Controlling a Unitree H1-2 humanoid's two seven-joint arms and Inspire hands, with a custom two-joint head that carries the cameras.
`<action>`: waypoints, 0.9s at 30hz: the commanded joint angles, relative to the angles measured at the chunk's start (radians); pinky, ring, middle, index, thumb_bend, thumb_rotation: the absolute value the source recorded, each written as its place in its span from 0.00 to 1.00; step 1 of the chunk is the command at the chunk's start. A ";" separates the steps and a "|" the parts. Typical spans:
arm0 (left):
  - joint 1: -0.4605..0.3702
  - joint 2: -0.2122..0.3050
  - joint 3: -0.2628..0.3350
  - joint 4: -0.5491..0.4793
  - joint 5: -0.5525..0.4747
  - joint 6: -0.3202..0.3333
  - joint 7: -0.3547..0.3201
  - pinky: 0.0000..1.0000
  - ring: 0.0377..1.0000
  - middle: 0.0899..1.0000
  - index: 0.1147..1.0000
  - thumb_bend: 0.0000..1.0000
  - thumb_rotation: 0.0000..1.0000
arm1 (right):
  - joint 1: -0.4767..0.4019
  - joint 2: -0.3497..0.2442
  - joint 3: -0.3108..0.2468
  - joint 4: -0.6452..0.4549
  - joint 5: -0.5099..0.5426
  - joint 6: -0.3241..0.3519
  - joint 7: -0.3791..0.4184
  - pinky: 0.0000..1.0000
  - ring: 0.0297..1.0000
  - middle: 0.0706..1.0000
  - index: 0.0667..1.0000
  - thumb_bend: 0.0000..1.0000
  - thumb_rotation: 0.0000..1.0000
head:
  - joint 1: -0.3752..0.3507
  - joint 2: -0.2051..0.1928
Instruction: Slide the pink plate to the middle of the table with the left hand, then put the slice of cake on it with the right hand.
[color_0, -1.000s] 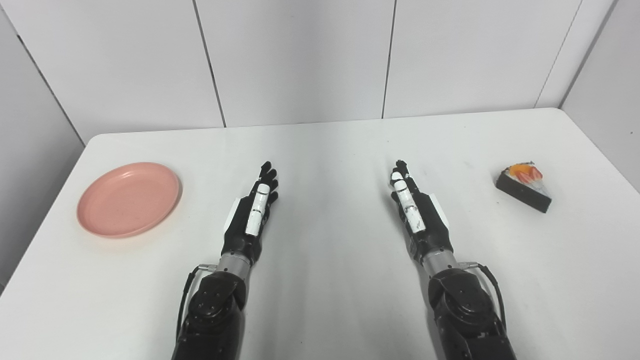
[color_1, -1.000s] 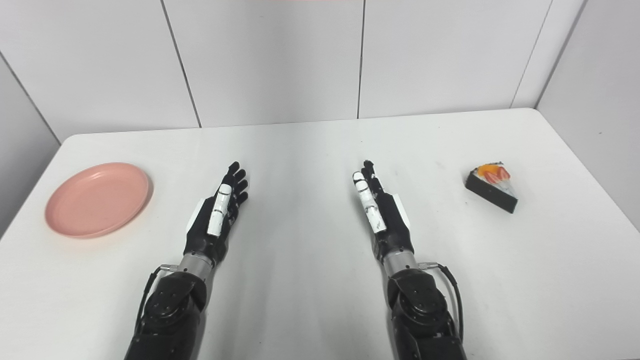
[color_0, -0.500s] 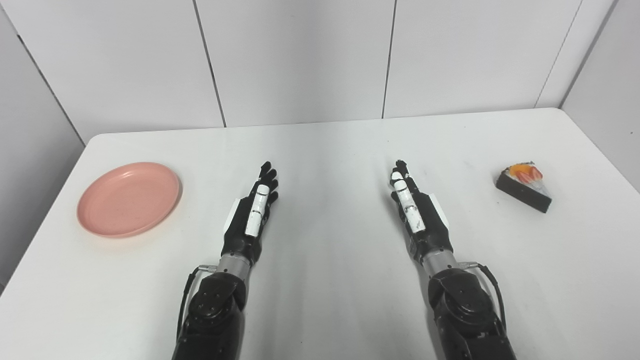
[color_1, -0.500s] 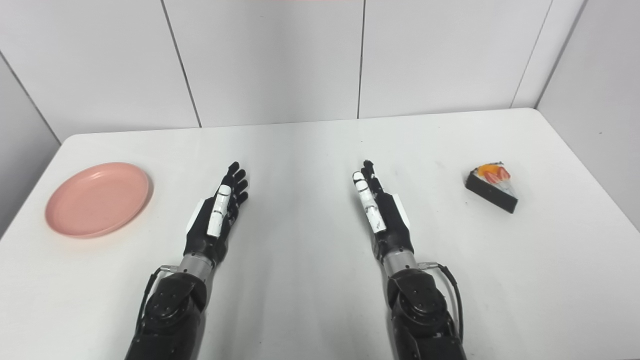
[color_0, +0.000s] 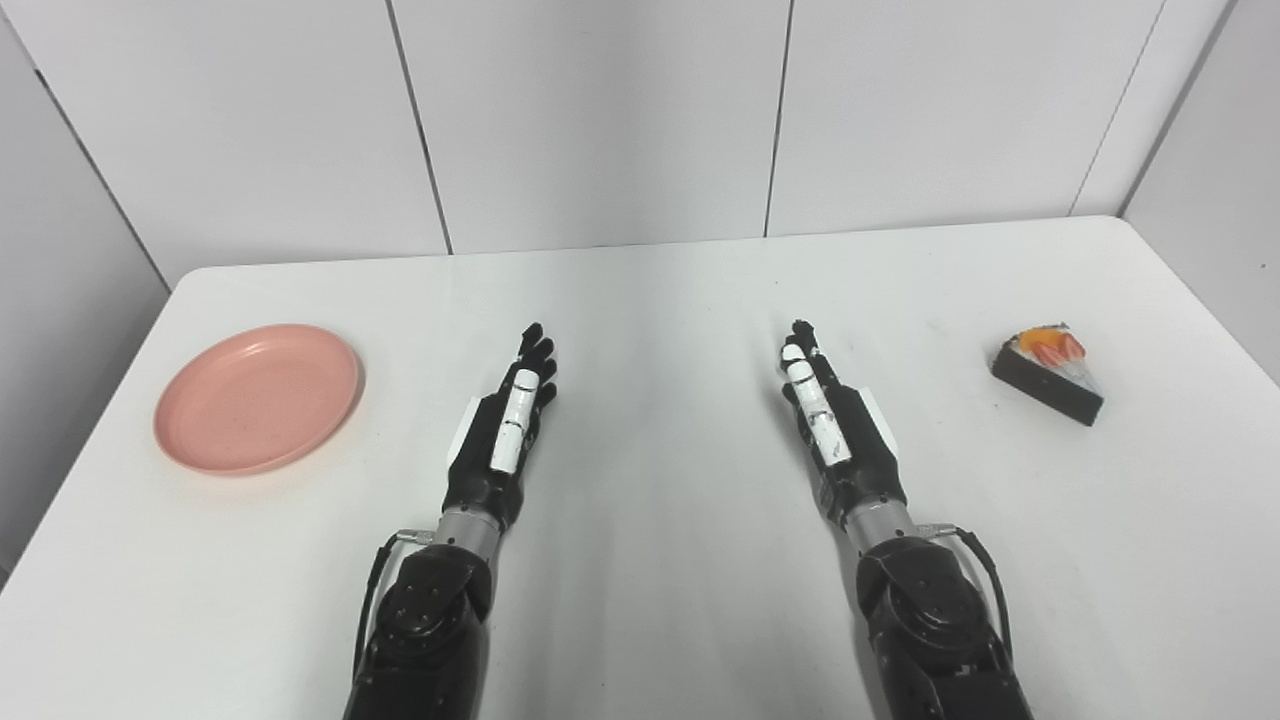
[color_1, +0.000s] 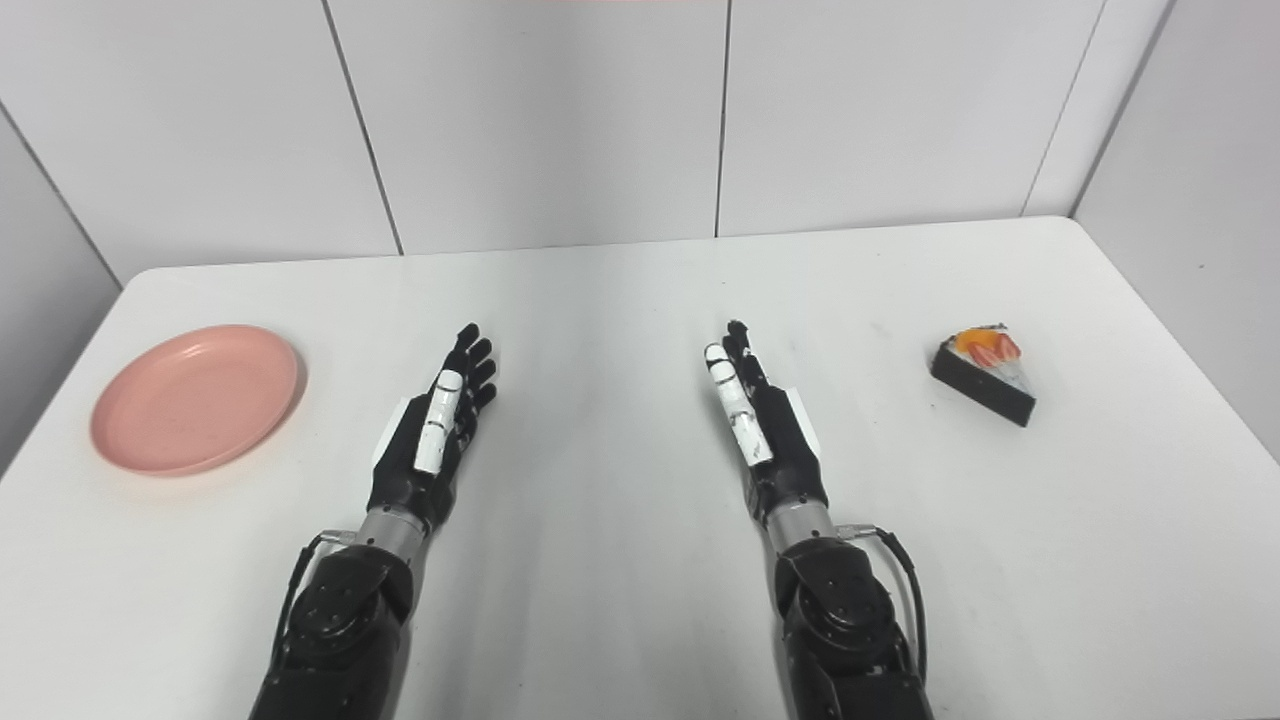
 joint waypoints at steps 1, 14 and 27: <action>-0.019 0.003 0.000 -0.018 -0.006 -0.001 -0.008 1.00 1.00 1.00 1.00 0.61 1.00 | -0.043 0.007 0.000 -0.031 0.001 -0.008 0.002 1.00 0.98 1.00 1.00 0.53 0.89 | 0.001 0.000; -0.020 0.001 -0.001 -0.023 0.002 0.008 -0.002 1.00 1.00 1.00 1.00 0.61 1.00 | -0.045 0.003 -0.002 -0.022 0.007 -0.016 0.010 1.00 0.98 1.00 1.00 0.52 0.90 | 0.003 -0.002; -0.024 -0.019 0.011 0.007 0.002 -0.031 0.025 1.00 1.00 1.00 1.00 0.61 1.00 | -0.031 -0.015 -0.002 -0.021 0.003 -0.029 0.018 1.00 0.98 1.00 1.00 0.51 0.91 | 0.179 -0.064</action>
